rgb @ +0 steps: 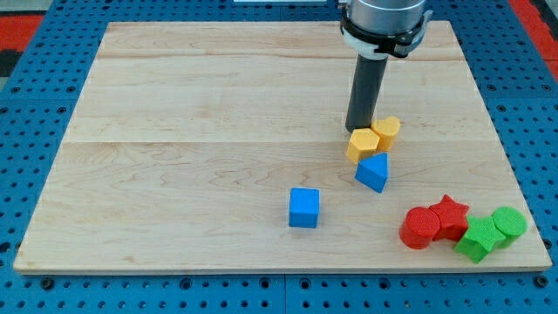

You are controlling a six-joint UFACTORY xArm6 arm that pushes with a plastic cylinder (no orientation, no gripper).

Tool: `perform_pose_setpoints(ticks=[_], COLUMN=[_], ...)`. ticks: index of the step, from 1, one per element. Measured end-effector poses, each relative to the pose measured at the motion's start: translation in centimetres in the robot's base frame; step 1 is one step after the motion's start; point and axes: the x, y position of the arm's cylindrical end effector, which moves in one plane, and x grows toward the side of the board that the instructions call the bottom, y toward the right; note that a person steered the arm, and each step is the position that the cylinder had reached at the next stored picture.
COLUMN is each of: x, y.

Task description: Slide the yellow heart down and left a bit

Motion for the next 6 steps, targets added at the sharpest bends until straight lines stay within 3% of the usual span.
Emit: perform_pose_setpoints(ticks=[2,3,4,6], x=[0.1,-3.2,-4.5,0.2], y=[2.2,-1.5,0.0,7.9])
